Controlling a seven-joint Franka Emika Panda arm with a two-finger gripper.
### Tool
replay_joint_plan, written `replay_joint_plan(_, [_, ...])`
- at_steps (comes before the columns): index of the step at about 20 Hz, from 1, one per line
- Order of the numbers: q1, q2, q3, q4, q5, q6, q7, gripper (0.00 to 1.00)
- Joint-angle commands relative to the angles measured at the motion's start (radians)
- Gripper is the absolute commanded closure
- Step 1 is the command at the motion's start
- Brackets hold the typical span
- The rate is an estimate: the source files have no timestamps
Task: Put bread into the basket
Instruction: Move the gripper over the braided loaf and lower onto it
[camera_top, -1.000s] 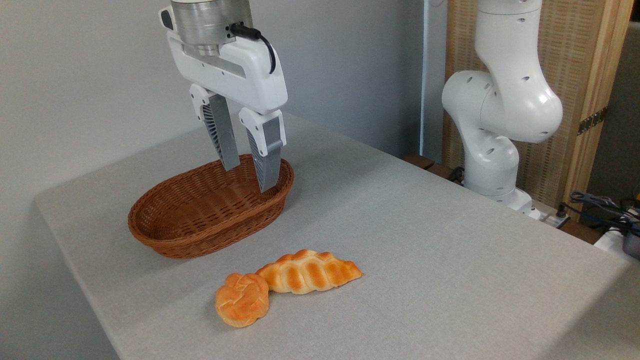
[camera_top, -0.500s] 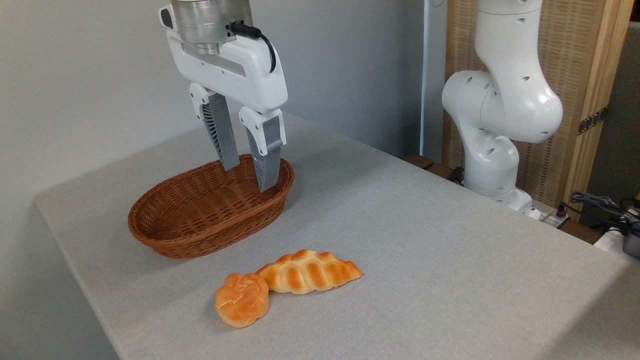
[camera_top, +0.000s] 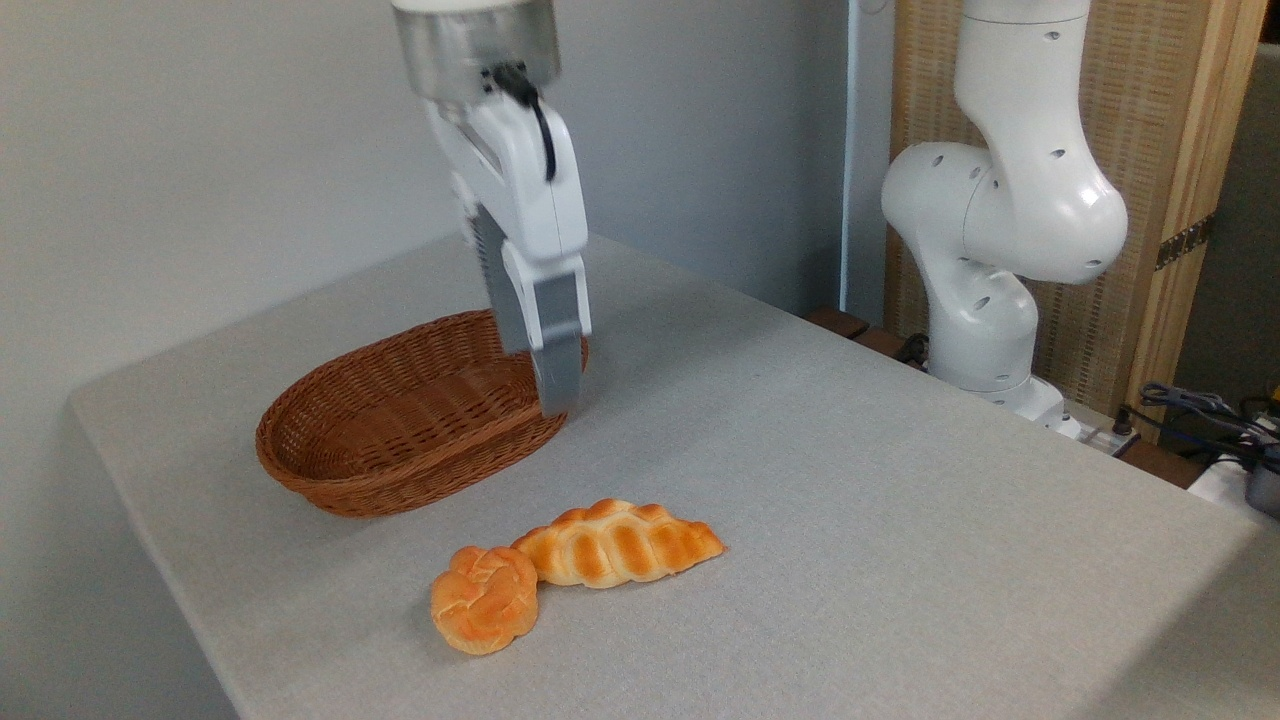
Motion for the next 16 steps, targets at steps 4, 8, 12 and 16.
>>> replay_joint_plan(4, [-0.002,-0.046,0.006,-0.282,-0.011,0.240,0.212,0.00])
replay_joint_plan(8, [-0.002,-0.044,0.006,-0.374,-0.011,0.340,0.274,0.00])
replay_joint_plan(12, [-0.002,-0.037,0.003,-0.414,-0.011,0.360,0.278,0.00])
replay_joint_plan(16, [-0.007,-0.017,-0.007,-0.458,-0.011,0.403,0.280,0.00])
